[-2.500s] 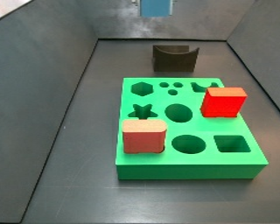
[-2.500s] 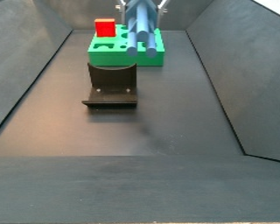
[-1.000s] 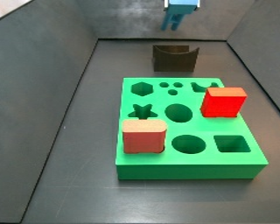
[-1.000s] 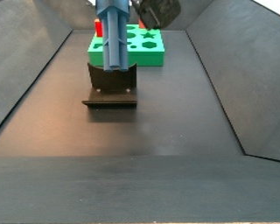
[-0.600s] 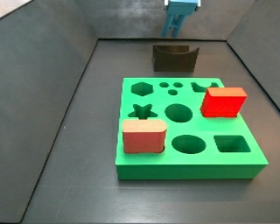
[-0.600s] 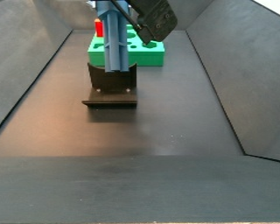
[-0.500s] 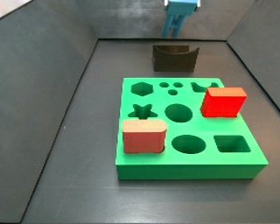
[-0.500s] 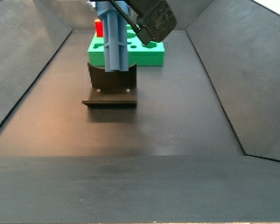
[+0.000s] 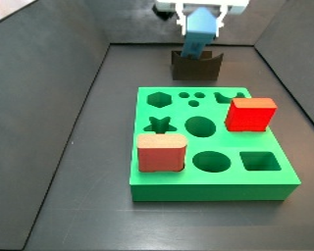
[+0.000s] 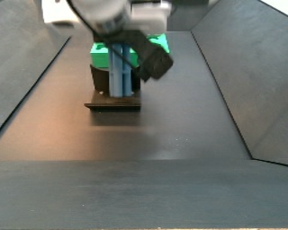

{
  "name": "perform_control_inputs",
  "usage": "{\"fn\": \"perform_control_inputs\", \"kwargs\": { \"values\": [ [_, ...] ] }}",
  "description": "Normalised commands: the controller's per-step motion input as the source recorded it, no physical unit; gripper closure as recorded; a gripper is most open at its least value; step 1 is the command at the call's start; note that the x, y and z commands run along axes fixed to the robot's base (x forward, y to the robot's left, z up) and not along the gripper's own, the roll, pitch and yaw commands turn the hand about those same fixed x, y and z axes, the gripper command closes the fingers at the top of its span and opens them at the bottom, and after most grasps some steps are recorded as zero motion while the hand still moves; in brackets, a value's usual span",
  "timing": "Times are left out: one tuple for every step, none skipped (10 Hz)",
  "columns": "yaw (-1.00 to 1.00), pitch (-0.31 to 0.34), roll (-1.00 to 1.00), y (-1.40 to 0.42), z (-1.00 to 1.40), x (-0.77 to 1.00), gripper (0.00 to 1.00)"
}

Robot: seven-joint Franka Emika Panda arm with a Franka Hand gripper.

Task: Pick up the 3 prong object. Move up. Rotate the 3 prong object. Place the 3 prong object on the fixture. Regrasp the 3 prong object. Move to above the board. Insert the 3 prong object.
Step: Place the 3 prong object on the fixture, then regrasp the 3 prong object.

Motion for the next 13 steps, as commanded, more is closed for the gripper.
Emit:
{"fn": "perform_control_inputs", "kwargs": {
  "values": [
    [-0.03, -0.09, -0.07, 0.01, -0.77, 0.1, 1.0],
    [-0.02, -0.088, -0.07, 0.01, -0.65, 0.09, 1.0],
    [0.01, -0.081, -0.06, 0.01, -0.47, 0.06, 1.0],
    [0.02, -0.081, -0.06, 0.01, -0.43, 0.06, 1.0],
    [0.02, -0.076, -0.05, 0.04, -0.37, 0.05, 1.0],
    [0.02, -0.071, -0.05, 0.05, -0.35, 0.05, 1.0],
    [0.02, -0.068, -0.05, 0.05, -0.35, 0.05, 1.0],
    [0.02, -0.067, -0.05, 0.05, -0.35, 0.05, 1.0],
    [0.02, -0.066, -0.05, 0.05, -0.35, 0.04, 1.0],
    [0.0, 0.0, 0.0, 0.0, 0.0, 0.0, 0.0],
    [0.11, 0.006, -0.03, 0.0, 1.0, 0.0, 0.0],
    [0.12, 0.009, -0.02, 0.0, 1.0, 0.0, 0.0],
    [0.1, 0.025, -0.01, 0.0, 1.0, -0.03, 0.0]
  ]
}}
